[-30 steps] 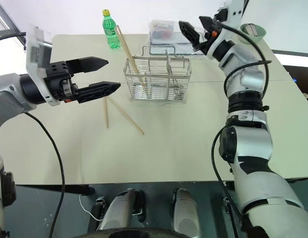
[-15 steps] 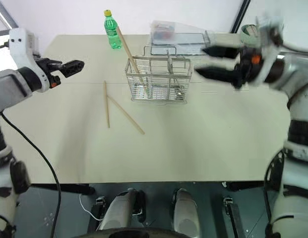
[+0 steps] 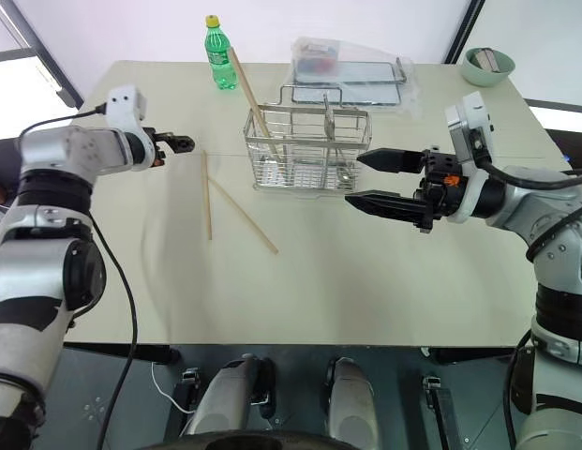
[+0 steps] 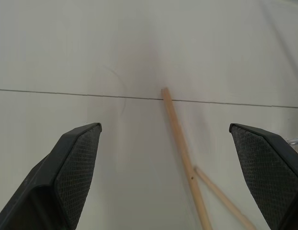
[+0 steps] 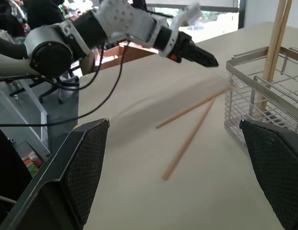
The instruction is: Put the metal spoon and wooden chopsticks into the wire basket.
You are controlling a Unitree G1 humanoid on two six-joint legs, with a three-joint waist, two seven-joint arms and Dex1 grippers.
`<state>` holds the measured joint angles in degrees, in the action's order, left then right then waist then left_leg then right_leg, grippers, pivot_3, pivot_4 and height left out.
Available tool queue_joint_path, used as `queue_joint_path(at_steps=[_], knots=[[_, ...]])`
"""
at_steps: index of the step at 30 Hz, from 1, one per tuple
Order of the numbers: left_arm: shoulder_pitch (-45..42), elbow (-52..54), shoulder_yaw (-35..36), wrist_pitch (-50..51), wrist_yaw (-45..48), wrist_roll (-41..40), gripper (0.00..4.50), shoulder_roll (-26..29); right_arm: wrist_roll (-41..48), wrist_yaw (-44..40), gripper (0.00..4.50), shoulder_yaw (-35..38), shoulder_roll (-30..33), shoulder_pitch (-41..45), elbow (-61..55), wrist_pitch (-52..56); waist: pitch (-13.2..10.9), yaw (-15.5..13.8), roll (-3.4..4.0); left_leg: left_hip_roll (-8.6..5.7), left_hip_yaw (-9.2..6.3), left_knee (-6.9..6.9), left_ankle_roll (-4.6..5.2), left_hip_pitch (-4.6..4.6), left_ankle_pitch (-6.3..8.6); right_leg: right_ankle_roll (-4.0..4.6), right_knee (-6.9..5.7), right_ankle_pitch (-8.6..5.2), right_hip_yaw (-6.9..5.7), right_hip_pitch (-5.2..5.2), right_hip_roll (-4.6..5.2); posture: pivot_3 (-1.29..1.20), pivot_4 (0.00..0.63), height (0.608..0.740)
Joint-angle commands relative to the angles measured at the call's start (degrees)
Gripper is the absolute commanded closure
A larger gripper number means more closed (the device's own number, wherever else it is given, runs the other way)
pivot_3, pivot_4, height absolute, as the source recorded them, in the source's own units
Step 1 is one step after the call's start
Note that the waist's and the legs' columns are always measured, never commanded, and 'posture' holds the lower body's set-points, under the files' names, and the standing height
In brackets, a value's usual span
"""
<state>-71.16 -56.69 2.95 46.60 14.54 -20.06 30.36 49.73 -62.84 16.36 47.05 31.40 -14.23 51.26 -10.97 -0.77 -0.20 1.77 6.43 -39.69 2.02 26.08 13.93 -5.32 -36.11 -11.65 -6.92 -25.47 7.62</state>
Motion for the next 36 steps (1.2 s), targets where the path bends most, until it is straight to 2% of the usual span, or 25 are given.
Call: queue_joint_path(at_steps=[1,6,16,19,26,27,36], knots=[[-4.18,-7.88,-0.26,-8.0,2.28,4.62,0.0,-1.33,5.14,3.58,0.04,4.36,0.05,-0.25,-3.48,1.74,-0.01,0.01,-0.03,0.0,0.0,-0.01,0.01,0.02,0.01,0.0,0.0,0.0,0.0,-0.01,0.01,0.0,0.15,0.707],[-5.92,-14.88,1.02,-13.19,2.01,8.22,0.0,-3.71,7.98,6.55,0.04,5.88,0.9,-1.71,-4.68,2.74,-0.02,0.03,-0.04,0.01,-0.03,-0.05,0.3,0.06,0.18,0.0,0.0,0.01,-0.04,-0.02,0.03,0.0,0.15,0.707],[-5.86,-18.53,4.74,-12.22,1.2,9.66,0.0,-6.78,8.31,6.96,0.04,5.13,2.71,-3.33,-4.39,1.69,-0.02,-0.02,-0.05,0.02,-0.13,-0.27,0.44,0.28,0.25,-0.01,-0.03,0.02,-0.15,-0.07,0.04,0.0,0.15,0.707],[-5.48,-18.68,5.67,-12.5,0.83,10.09,0.83,-6.89,8.53,7.43,0.0,4.95,2.64,-2.67,-3.96,1.74,-0.02,0.02,-0.05,0.03,-0.13,-0.31,0.53,0.29,0.31,-0.02,-0.03,0.02,-0.15,-0.07,0.04,0.0,0.15,0.707],[-5.37,-18.97,8.3,-12.98,-1.44,10.25,4.29,-6.9,8.69,7.95,0.0,4.76,2.49,-2.44,-3.76,1.88,-0.02,0.0,-0.05,0.03,-0.13,-0.31,0.54,0.29,0.31,-0.02,-0.04,0.02,-0.15,-0.07,0.04,0.0,0.15,0.707],[-5.46,-18.96,8.67,-13.19,-2.0,10.28,4.4,-6.89,8.93,8.14,0.0,4.8,2.46,-2.29,-3.69,2.06,-0.02,0.01,-0.05,0.03,-0.13,-0.31,0.54,0.29,0.31,-0.02,-0.04,0.02,-0.15,-0.07,0.04,0.0,0.15,0.707],[-5.49,-18.73,10.52,-15.71,-5.71,11.15,4.4,-6.0,10.4,9.33,0.0,5.45,2.66,-1.23,-2.97,3.04,-0.02,0.02,-0.05,0.02,-0.13,-0.31,0.54,0.29,0.31,-0.02,-0.04,0.02,-0.15,-0.07,0.04,0.0,0.15,0.707]])
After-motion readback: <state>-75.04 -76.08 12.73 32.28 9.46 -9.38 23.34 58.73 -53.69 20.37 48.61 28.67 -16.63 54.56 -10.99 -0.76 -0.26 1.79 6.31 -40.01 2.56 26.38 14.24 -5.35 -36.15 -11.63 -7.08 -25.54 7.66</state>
